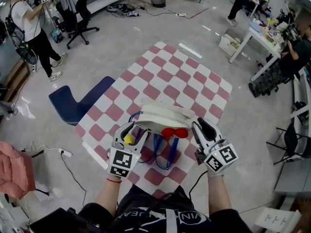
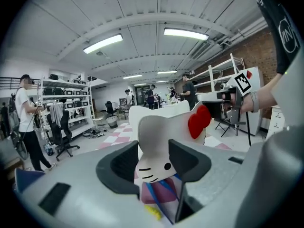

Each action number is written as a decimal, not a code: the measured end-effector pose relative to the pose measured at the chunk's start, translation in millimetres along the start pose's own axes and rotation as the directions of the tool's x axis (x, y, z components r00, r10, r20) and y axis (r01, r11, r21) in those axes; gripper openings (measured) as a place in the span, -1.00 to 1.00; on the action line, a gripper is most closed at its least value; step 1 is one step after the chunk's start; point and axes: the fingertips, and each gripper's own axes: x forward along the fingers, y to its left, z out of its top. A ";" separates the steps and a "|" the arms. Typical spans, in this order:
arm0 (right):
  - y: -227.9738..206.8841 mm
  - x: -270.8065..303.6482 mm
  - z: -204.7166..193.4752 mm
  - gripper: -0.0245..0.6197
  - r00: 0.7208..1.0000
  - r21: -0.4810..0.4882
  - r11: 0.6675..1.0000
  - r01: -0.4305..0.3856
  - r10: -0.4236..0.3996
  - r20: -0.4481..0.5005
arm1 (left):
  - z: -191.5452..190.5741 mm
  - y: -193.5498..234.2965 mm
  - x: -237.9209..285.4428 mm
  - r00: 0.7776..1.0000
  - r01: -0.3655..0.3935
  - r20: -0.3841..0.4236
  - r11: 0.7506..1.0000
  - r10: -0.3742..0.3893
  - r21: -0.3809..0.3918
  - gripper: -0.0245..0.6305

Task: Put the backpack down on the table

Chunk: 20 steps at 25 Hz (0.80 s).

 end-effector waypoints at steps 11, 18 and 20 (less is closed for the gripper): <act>33.5 -7.2 -0.9 -0.91 0.992 -0.090 0.988 0.127 -0.128 -0.005 | 4.3 1.8 -25.1 0.998 0.021 0.051 1.000 -0.023 0.023 -0.82; 76.8 -20.2 -7.5 -0.92 0.990 -0.073 0.988 0.137 -0.138 -0.010 | 6.2 -22.7 -42.3 0.985 0.152 0.070 0.986 -0.157 0.061 -0.91; 92.4 -24.0 -12.6 -0.92 0.990 -0.065 0.988 0.139 -0.140 -0.016 | 1.9 -30.1 -48.1 0.980 0.185 0.061 0.980 -0.190 0.071 -0.91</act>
